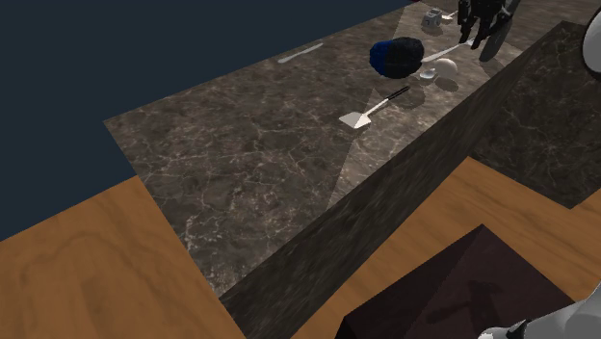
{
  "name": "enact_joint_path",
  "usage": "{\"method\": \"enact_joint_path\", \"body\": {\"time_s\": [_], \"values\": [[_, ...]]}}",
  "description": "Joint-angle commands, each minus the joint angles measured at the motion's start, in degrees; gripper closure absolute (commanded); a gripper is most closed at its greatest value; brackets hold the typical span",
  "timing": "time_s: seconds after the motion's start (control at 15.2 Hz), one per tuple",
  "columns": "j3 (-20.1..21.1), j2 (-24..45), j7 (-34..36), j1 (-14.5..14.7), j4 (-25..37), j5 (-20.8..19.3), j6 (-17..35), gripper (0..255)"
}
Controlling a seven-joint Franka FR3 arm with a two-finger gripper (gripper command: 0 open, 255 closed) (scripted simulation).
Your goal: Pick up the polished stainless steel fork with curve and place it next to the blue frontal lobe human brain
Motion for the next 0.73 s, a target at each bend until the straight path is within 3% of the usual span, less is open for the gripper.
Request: {"method": "enact_joint_path", "body": {"time_s": [0.0,0.66], "values": [[0.02,-0.27,-0.01,0.28,-2.03,-0.09,1.78,255],[0.21,-0.7,-0.15,1.22,-10.44,-0.14,9.72,255]]}}
